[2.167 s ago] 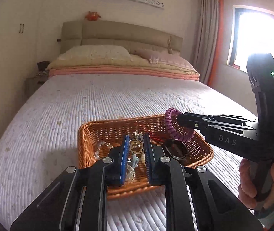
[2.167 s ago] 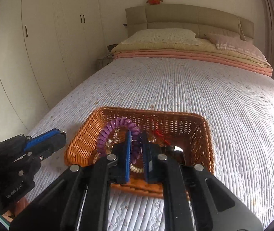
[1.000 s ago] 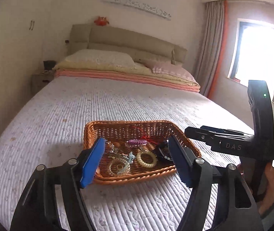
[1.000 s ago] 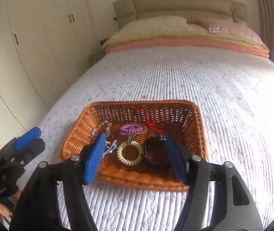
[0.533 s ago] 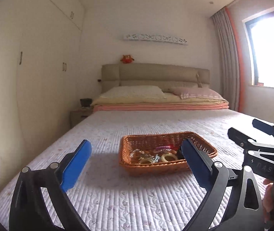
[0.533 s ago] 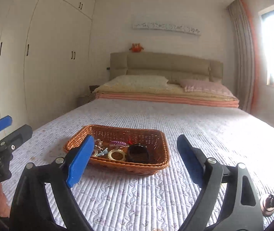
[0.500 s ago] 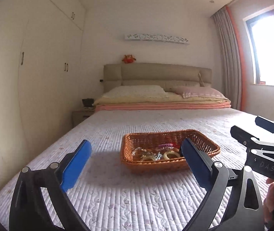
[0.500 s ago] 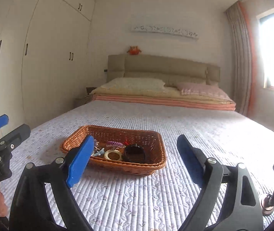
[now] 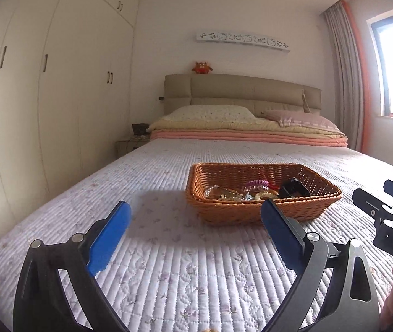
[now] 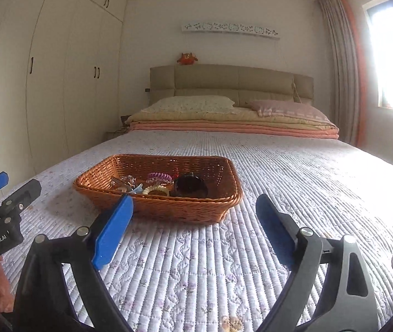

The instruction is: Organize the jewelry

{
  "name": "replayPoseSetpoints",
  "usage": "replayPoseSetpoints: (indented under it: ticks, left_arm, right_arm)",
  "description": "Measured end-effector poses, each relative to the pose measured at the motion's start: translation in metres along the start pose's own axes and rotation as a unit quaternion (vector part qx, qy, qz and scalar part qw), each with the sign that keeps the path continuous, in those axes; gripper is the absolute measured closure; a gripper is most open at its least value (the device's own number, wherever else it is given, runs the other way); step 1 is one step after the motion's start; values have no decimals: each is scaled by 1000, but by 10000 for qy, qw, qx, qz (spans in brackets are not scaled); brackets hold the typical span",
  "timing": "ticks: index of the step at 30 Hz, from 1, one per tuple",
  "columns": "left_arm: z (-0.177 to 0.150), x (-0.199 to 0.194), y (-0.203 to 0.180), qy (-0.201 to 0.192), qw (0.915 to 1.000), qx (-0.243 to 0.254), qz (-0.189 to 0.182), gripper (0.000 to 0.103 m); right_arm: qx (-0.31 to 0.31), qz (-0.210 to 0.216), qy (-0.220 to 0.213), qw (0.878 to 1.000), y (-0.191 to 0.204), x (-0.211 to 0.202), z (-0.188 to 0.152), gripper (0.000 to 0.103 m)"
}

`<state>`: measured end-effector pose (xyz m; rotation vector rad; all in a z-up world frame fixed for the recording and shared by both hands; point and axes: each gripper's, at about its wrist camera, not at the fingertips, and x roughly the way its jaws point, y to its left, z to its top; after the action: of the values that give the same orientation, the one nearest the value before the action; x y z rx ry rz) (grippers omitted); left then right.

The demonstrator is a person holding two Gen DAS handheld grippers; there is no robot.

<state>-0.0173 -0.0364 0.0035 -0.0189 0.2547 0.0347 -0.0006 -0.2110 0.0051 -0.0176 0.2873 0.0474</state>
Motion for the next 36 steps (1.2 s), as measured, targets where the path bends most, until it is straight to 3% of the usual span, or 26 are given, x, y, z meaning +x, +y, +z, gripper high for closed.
replayPoseSetpoints:
  ticks: [20, 36]
  left_arm:
    - [1, 3, 3, 100, 9999, -65, 108, 9]
    - [4, 4, 4, 131, 9998, -66, 106, 8]
  right_arm:
    - [-84, -186, -15, 9998, 2, -3, -3, 8]
    - [59, -119, 61, 9999, -4, 0, -3, 8]
